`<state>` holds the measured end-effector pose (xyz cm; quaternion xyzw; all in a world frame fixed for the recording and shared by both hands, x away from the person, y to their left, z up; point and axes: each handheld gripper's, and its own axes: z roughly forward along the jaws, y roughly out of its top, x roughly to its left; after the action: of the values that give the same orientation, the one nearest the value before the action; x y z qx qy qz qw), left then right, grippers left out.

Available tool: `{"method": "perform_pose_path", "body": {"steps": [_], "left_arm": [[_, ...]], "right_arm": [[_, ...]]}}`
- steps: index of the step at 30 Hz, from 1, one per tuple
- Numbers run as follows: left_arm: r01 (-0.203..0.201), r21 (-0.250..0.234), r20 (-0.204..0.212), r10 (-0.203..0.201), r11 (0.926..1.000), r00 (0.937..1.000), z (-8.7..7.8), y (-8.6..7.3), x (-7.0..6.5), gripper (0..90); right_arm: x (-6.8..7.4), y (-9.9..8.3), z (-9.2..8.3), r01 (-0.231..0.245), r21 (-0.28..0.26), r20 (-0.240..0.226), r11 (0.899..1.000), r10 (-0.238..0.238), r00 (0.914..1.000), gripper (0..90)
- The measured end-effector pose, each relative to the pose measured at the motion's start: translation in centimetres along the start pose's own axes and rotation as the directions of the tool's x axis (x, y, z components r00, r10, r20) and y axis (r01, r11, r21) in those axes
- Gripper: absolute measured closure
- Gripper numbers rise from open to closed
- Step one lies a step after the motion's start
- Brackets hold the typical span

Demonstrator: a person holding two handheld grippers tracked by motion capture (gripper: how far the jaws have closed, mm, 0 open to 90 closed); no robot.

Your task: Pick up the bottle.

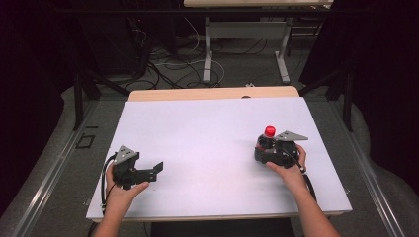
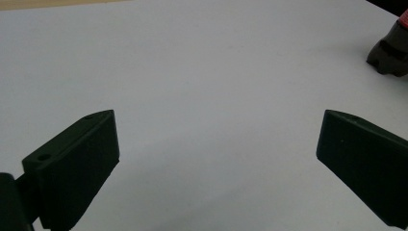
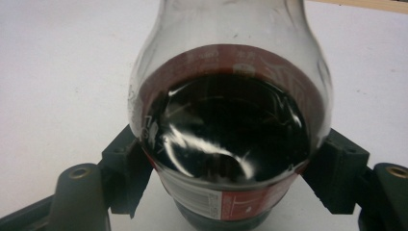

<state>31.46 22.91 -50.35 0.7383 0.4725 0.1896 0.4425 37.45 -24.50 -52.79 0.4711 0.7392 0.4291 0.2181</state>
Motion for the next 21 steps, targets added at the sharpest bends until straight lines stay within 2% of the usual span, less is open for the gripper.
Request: {"method": "perform_pose_path", "body": {"steps": [7,12,21], "left_arm": [[0.002,0.001,0.000,-0.002,1.0000,1.0000,0.01,-0.03,0.01,1.5],[0.000,0.000,-0.001,0.000,1.0000,1.0000,0.08,-0.04,-0.01,1.5],[0.007,0.005,0.002,-0.007,1.0000,1.0000,0.13,-0.08,-0.01,1.5]], "right_arm": [[0.03,-0.01,0.01,-0.010,0.006,-0.002,1.000,0.010,0.9999,27.3],[-0.08,0.09,0.01,0.013,0.010,0.003,1.000,-0.013,0.9999,27.8],[-0.04,0.10,-0.13,0.025,0.010,0.000,1.000,-0.025,0.9997,28.3]]}}
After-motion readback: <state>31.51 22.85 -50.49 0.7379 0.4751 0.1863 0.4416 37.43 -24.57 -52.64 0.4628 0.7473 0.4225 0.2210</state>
